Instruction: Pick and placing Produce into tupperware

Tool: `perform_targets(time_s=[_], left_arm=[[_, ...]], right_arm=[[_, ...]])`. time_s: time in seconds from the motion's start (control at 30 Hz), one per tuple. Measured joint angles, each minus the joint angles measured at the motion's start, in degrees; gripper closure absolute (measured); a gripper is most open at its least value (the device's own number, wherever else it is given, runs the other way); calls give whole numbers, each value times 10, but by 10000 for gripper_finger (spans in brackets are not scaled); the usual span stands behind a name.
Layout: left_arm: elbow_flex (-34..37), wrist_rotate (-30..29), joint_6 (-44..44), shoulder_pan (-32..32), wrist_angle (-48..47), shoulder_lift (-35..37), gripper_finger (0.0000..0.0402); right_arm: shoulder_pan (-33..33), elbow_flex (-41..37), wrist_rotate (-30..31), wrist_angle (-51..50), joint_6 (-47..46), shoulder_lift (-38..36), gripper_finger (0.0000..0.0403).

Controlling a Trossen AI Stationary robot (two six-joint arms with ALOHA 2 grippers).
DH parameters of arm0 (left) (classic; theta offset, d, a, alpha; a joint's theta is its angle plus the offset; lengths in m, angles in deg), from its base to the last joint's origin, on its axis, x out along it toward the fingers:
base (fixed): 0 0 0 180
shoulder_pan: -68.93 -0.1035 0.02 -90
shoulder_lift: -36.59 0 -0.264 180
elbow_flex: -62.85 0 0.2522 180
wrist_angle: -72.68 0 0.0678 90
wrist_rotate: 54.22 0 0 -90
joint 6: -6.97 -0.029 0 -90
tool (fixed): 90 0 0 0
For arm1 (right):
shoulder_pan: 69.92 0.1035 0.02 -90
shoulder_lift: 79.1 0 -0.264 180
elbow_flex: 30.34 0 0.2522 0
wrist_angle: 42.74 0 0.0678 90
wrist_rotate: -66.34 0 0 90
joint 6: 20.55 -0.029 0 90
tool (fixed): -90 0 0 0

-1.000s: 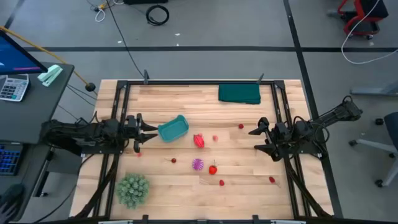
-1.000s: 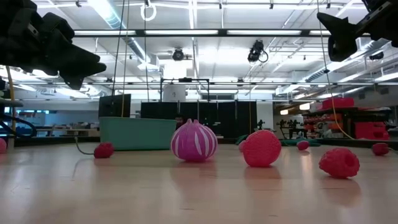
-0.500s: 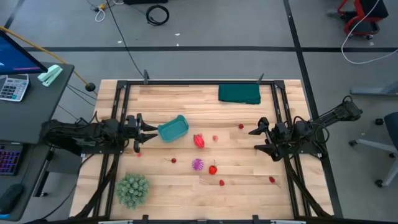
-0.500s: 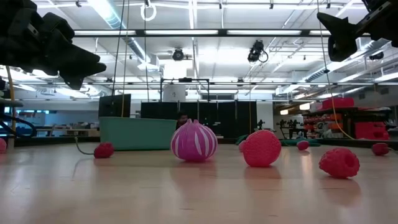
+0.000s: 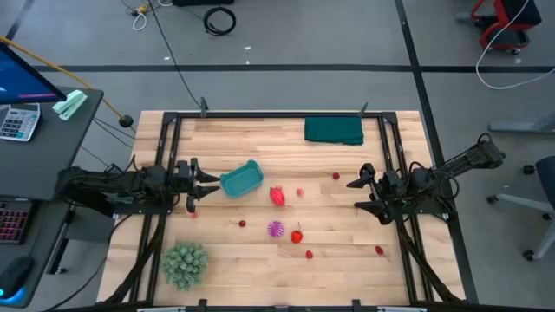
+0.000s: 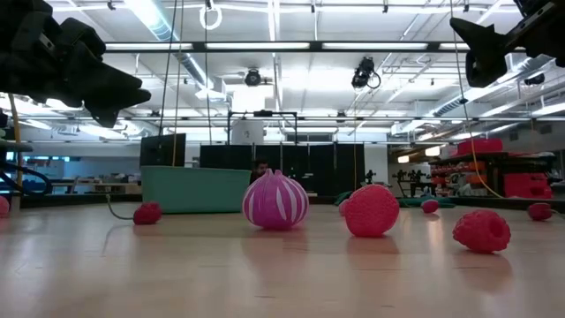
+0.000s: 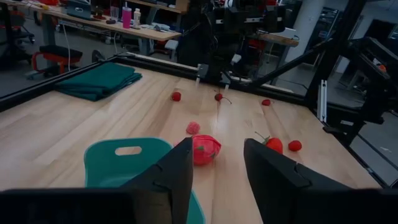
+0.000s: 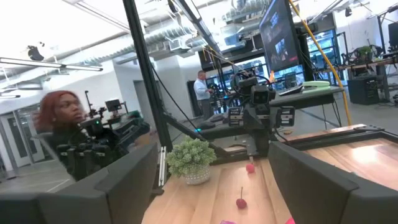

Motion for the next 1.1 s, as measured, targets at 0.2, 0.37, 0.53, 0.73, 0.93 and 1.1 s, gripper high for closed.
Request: perform_targets(time_s=[0.2, 0.37, 0.53, 0.73, 0.93, 1.1], left_arm=[[0, 0, 0, 0, 0, 0, 245], [0, 0, 0, 0, 0, 0, 246], [0, 0, 0, 0, 0, 0, 252], [0, 0, 0, 0, 0, 0, 247], [0, 0, 0, 0, 0, 0, 246], [0, 0, 0, 0, 0, 0, 252]], right_arm=[[0, 0, 0, 0, 0, 0, 86], [0, 0, 0, 0, 0, 0, 86], [0, 0, 0, 0, 0, 0, 86], [0, 0, 0, 0, 0, 0, 86], [0, 0, 0, 0, 0, 0, 86], [0, 0, 0, 0, 0, 0, 86]])
